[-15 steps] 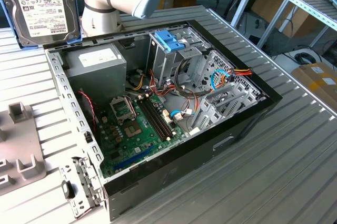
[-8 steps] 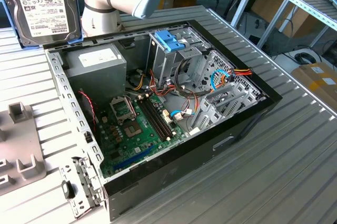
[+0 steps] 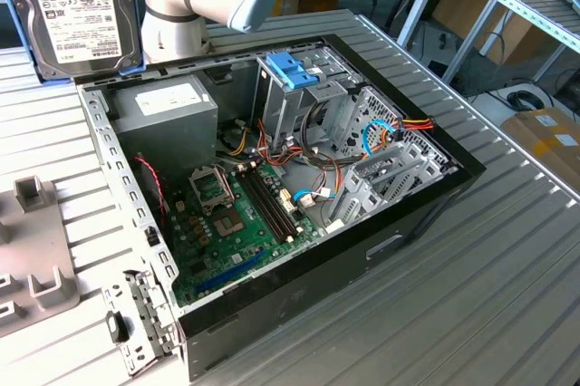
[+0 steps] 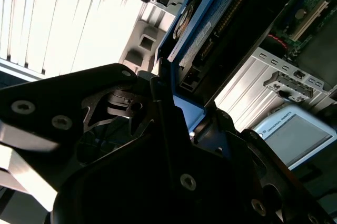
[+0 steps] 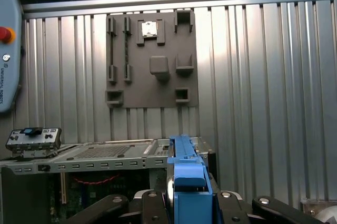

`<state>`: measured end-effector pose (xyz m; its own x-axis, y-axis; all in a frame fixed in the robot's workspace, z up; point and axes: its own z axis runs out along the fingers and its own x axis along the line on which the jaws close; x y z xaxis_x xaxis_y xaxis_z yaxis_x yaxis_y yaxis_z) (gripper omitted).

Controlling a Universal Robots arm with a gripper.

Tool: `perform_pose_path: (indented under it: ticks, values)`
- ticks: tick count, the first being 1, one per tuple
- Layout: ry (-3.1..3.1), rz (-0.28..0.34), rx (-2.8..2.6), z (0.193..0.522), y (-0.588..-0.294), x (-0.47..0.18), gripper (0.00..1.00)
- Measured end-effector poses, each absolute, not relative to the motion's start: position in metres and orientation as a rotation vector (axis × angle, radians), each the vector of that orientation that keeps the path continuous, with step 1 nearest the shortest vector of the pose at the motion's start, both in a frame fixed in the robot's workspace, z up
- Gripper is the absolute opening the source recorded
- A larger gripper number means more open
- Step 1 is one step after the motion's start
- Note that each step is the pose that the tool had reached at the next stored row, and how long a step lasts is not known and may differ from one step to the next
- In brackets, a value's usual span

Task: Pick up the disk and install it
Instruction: 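Pick up the disk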

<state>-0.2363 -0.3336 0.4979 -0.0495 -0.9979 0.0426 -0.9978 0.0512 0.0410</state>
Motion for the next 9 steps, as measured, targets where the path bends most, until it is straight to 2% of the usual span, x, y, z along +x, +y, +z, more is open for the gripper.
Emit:
perform_pose_path:
  ticks: [9]
  values:
    - [-2.234,0.0,2.124,0.4978,-0.3336,-0.2335,0.37]
